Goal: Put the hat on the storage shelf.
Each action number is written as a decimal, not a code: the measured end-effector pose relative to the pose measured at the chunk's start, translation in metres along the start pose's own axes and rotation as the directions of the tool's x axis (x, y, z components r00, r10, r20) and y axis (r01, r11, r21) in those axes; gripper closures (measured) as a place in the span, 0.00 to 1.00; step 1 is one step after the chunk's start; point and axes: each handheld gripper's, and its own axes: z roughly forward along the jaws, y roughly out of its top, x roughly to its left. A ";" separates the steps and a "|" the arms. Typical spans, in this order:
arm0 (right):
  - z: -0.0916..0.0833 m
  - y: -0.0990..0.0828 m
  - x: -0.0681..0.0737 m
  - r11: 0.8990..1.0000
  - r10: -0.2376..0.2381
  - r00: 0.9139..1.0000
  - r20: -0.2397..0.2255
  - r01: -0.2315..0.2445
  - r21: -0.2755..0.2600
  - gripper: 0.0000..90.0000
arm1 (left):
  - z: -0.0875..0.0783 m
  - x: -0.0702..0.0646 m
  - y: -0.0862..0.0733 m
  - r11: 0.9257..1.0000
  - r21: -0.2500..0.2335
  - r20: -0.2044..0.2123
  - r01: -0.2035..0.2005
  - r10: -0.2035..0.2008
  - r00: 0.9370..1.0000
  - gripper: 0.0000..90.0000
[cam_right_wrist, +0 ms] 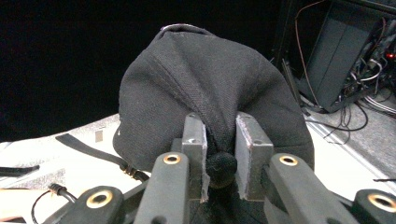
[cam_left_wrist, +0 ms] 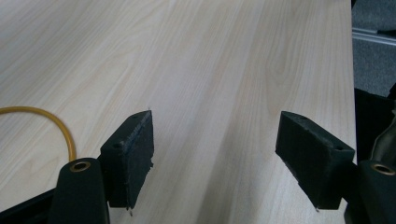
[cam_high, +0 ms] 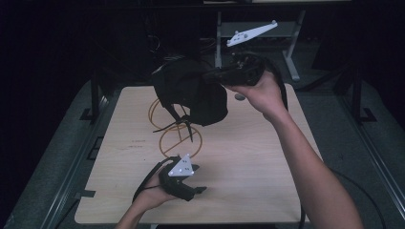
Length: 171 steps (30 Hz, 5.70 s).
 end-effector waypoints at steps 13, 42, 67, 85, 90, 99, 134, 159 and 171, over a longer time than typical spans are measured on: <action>0.026 0.013 0.006 0.999 -0.013 0.999 -0.030 0.014 0.034 0.84 | 0.001 -0.001 0.001 1.000 -0.008 0.013 0.013 -0.013 1.000 0.31; 0.100 0.028 0.002 0.993 -0.001 0.998 -0.070 0.010 0.117 0.84 | 0.002 0.000 0.001 1.000 -0.013 0.037 0.004 -0.004 0.999 0.31; 0.137 0.017 0.000 0.989 0.026 0.996 -0.079 -0.014 0.149 0.83 | 0.005 -0.003 0.002 1.000 0.004 0.047 -0.015 0.014 0.999 0.31; 0.143 0.014 0.003 0.990 -0.021 1.000 -0.018 0.023 0.141 0.62 | 0.009 -0.006 0.001 1.000 0.006 0.055 -0.010 0.010 0.998 0.31; 0.139 0.014 0.000 0.991 -0.016 1.000 -0.014 0.018 0.136 0.52 | 0.010 -0.006 0.001 1.000 0.007 0.056 -0.008 0.008 0.998 0.31; 0.127 0.005 -0.003 0.994 0.003 1.000 -0.017 -0.001 0.107 0.46 | 0.009 -0.005 0.001 1.000 0.012 0.054 -0.010 0.009 0.998 0.31; 0.061 -0.035 -0.015 0.997 0.044 0.999 -0.012 -0.043 0.061 0.33 | 0.012 -0.006 0.000 1.000 0.007 0.030 -0.002 0.002 1.000 0.29; 0.025 -0.075 -0.032 0.993 0.084 0.996 0.019 -0.085 0.077 0.29 | 0.014 -0.003 0.000 1.000 -0.002 0.020 0.001 -0.001 1.000 0.26; 0.003 -0.106 -0.040 0.989 0.124 0.991 0.045 -0.127 0.074 0.29 | 0.016 -0.005 0.001 1.000 -0.013 0.015 0.004 -0.004 1.000 0.26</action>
